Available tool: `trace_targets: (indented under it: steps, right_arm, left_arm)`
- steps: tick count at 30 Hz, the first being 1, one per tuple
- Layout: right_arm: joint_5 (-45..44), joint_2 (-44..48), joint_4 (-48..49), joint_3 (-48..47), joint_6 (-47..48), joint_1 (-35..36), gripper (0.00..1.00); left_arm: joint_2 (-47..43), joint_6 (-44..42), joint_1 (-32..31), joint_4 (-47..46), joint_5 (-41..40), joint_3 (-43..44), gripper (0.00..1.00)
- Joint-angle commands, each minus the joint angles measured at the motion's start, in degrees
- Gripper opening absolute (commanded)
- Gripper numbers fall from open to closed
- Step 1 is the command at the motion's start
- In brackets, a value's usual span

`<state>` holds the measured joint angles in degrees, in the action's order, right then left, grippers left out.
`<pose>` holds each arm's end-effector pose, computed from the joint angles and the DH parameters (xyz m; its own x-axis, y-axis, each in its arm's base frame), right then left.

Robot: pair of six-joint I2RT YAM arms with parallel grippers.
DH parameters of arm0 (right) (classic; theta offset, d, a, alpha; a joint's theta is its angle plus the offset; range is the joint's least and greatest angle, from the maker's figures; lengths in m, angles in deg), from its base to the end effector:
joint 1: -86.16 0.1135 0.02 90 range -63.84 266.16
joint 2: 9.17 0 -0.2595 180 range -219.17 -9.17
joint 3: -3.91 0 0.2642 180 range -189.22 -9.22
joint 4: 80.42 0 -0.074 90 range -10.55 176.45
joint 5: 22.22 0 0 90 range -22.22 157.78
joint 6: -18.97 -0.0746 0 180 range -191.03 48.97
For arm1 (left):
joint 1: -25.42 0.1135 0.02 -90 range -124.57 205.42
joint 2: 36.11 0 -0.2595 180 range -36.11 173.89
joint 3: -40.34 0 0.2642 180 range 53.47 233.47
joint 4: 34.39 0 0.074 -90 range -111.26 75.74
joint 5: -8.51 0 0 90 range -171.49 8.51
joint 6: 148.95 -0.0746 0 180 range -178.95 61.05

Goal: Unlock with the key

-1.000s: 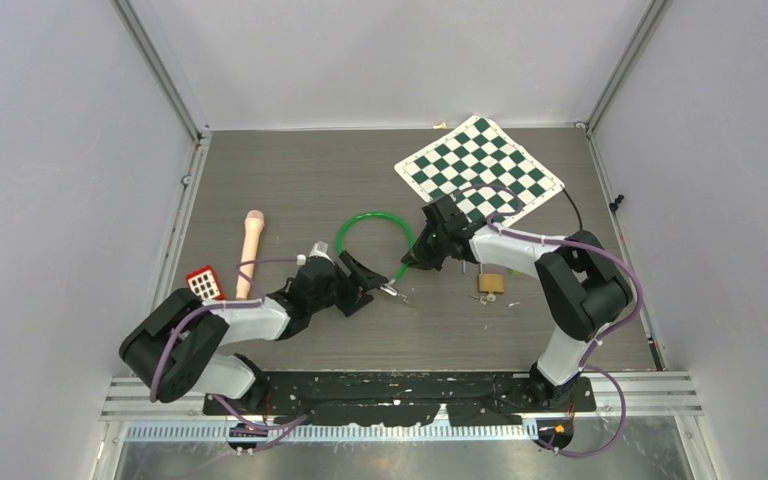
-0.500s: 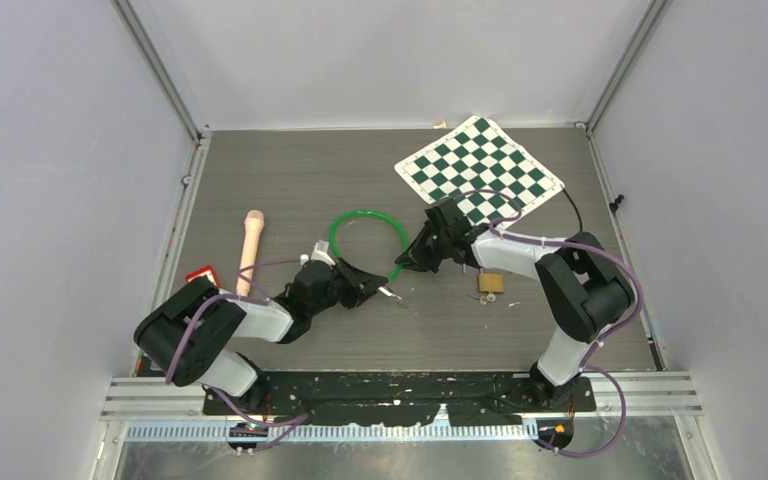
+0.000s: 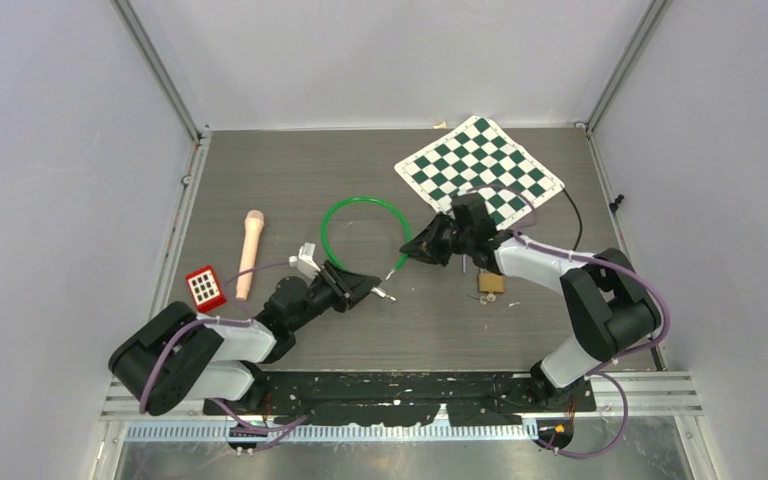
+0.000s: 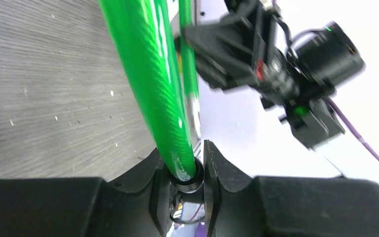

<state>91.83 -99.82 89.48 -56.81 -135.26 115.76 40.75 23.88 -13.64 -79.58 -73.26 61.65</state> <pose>0.2986 0.2046 0.1498 -0.8937 0.4381 -0.0968 0.1896 0.5643 0.8035 0.1920 -0.1695 0.1218 -0.7447 -0.6603 -0.0972 -0.0471 0.1973 -0.9792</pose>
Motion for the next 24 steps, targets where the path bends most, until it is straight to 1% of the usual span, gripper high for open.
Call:
trace_targets:
  steps: [1,4,5,6,9,11,12,13,14,16,17,19,20,22,24]
  right_arm:
    - [-6.66,2.05,10.62,2.08,3.10,-6.82,0.05]
    - [-0.98,0.87,18.57,2.93,5.56,-5.82,0.05]
    - [1.27,0.63,19.86,3.78,5.94,-5.76,0.05]
    - [2.01,0.21,22.47,4.46,6.39,-5.76,0.05]
    - [1.94,0.55,24.99,7.32,7.01,-5.69,0.05]
    - [0.68,0.84,22.24,6.60,10.05,-5.70,0.05]
    - [0.13,0.61,19.04,6.00,13.11,-5.57,0.05]
    - [-0.32,0.41,17.10,4.41,14.89,-5.46,0.05]
    - [-1.79,-0.07,12.60,3.59,18.17,-5.11,0.05]
    - [-5.31,-0.87,6.11,0.85,22.79,-4.59,0.05]
    - [-6.68,-1.35,4.09,-0.85,25.21,-4.17,0.08]
    - [-10.64,-2.16,-1.65,-2.96,28.37,-3.34,0.14]
    - [-13.34,-2.38,-3.40,-4.44,29.38,-3.03,0.16]
    - [-17.14,-3.55,-7.65,-7.26,32.10,-1.82,0.23]
    - [-20.36,-5.13,-11.74,-10.15,34.37,-0.70,0.25]
  left_arm:
    - [-6.77,-3.53,0.62,-5.76,5.96,-3.33,0.00]
    - [-10.10,-5.62,0.72,-2.35,6.81,-1.75,0.00]
    - [-11.28,-6.05,0.71,-0.30,6.93,-0.94,0.00]
    - [-12.40,-6.70,0.79,2.26,7.05,-0.11,0.00]
    - [-15.60,-9.27,0.75,7.02,6.50,1.37,0.00]
    - [-18.29,-11.73,0.93,11.76,5.62,2.13,0.00]
    - [-19.66,-13.12,1.18,15.68,5.27,2.72,0.00]
    - [-21.22,-14.75,1.37,20.56,4.49,3.44,0.00]
    - [-23.44,-16.44,1.51,28.17,2.44,4.32,0.00]
    - [-26.50,-19.26,1.62,39.98,-1.77,6.25,0.00]
    - [-27.50,-20.34,1.75,45.23,-3.50,7.31,0.00]
    - [-28.45,-21.72,1.93,52.66,-6.24,8.66,0.00]
    - [-28.46,-21.76,2.13,55.05,-6.94,9.03,0.00]
    - [-27.51,-21.29,3.04,56.79,-6.55,8.85,0.00]
    - [-25.44,-19.76,3.86,57.50,-5.84,8.56,0.00]
